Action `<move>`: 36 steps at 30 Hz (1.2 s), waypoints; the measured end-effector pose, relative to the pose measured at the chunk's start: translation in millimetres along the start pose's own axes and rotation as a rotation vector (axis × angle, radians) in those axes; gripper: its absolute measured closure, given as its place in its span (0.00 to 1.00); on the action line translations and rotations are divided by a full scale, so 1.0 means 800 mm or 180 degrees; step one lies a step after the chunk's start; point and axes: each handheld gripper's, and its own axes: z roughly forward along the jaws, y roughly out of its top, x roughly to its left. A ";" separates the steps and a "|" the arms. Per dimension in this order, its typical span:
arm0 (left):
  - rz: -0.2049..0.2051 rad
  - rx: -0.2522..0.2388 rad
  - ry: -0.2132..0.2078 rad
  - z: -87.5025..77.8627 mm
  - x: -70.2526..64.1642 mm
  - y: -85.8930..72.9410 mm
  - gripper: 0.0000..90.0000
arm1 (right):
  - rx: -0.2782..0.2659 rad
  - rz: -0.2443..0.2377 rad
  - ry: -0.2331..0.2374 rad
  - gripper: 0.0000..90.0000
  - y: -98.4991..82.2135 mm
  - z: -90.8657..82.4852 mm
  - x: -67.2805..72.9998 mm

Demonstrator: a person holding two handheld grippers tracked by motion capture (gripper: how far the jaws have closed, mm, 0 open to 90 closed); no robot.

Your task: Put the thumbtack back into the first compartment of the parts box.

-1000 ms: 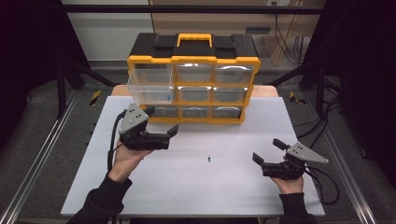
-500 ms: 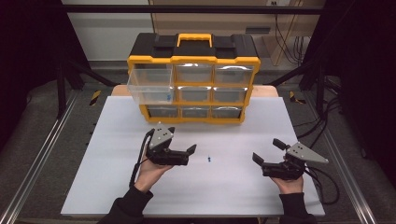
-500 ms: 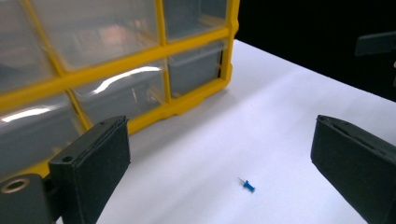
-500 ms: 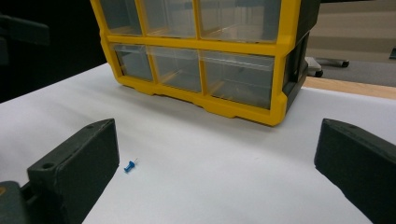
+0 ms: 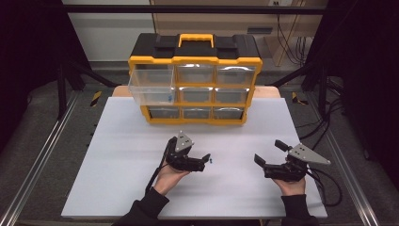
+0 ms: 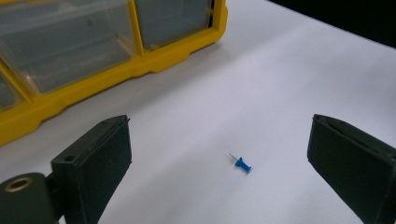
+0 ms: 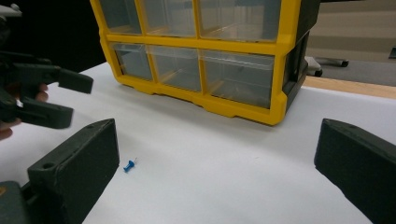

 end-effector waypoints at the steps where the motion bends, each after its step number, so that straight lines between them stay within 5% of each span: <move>1: -0.0004 0.0037 -0.0008 0.004 -0.001 -0.001 0.07 | -0.0001 -0.0001 0.0000 0.01 0.000 0.000 0.000; 16: -0.0044 0.0332 0.0099 0.053 -0.018 -0.019 0.15 | -0.0008 0.0014 0.0009 0.01 0.000 0.000 0.000; 22: -0.0136 0.0360 0.0099 0.061 -0.021 -0.022 0.30 | -0.0010 0.0013 0.0005 0.01 0.000 0.000 0.000; 36: -0.0043 0.0501 0.0109 0.072 -0.034 -0.028 0.66 | -0.0018 0.0038 0.0004 0.01 0.001 -0.001 0.000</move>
